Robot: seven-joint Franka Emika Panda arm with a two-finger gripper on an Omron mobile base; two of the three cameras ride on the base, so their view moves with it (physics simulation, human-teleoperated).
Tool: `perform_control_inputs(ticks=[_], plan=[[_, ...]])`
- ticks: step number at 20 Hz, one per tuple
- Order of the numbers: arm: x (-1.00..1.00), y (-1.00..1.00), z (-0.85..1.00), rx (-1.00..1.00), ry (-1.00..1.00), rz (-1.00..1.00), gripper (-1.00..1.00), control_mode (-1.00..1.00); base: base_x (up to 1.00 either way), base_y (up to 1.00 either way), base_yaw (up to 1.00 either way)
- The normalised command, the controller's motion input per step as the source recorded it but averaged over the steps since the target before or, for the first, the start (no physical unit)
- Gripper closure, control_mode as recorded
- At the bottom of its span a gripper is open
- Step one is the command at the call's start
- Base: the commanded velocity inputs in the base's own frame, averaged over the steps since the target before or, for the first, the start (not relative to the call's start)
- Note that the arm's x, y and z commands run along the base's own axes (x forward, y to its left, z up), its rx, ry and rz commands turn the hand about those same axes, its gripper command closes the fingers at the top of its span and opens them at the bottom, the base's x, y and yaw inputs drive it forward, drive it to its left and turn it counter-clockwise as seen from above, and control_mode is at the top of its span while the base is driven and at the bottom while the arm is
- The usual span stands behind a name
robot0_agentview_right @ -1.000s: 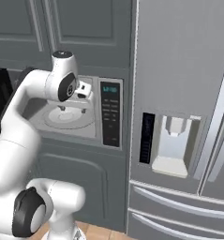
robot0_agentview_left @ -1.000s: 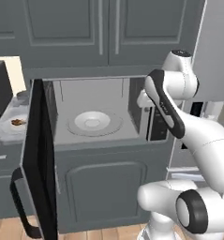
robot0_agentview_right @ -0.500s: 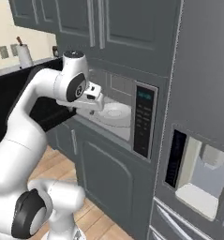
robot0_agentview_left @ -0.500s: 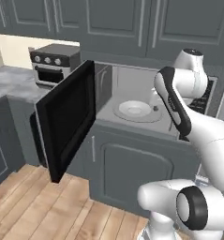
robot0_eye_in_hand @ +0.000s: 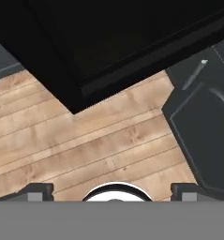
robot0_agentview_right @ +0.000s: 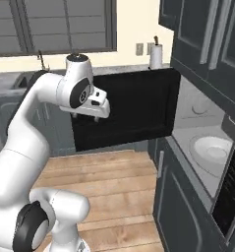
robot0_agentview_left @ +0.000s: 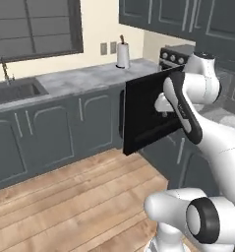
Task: Pick the chicken drumstick from the counter and place it in the microwave.
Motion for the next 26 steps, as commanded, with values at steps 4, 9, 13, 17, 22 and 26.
perform_control_inputs(ticks=[4, 9, 13, 17, 22, 26], plan=[[0.00, 0.00, 0.00, 0.00, 0.00, 0.00, -1.00, 1.00, -0.20, 0.00, 1.00], [0.00, 0.00, 0.00, 0.00, 0.00, 0.00, -1.00, 1.00, 0.06, 0.16, 0.92], [0.00, 0.00, 0.00, 0.00, 0.00, 0.00, -1.00, 1.00, 0.79, 0.72, 0.42], [0.00, 0.00, 0.00, 0.00, 0.00, 0.00, -1.00, 1.00, 1.00, 0.74, 0.00], [0.00, 0.00, 0.00, 0.00, 0.00, 0.00, -1.00, 1.00, 1.00, 0.57, -0.40], [0.00, 0.00, 0.00, 0.00, 0.00, 0.00, -1.00, 1.00, 0.76, 0.37, -0.70]])
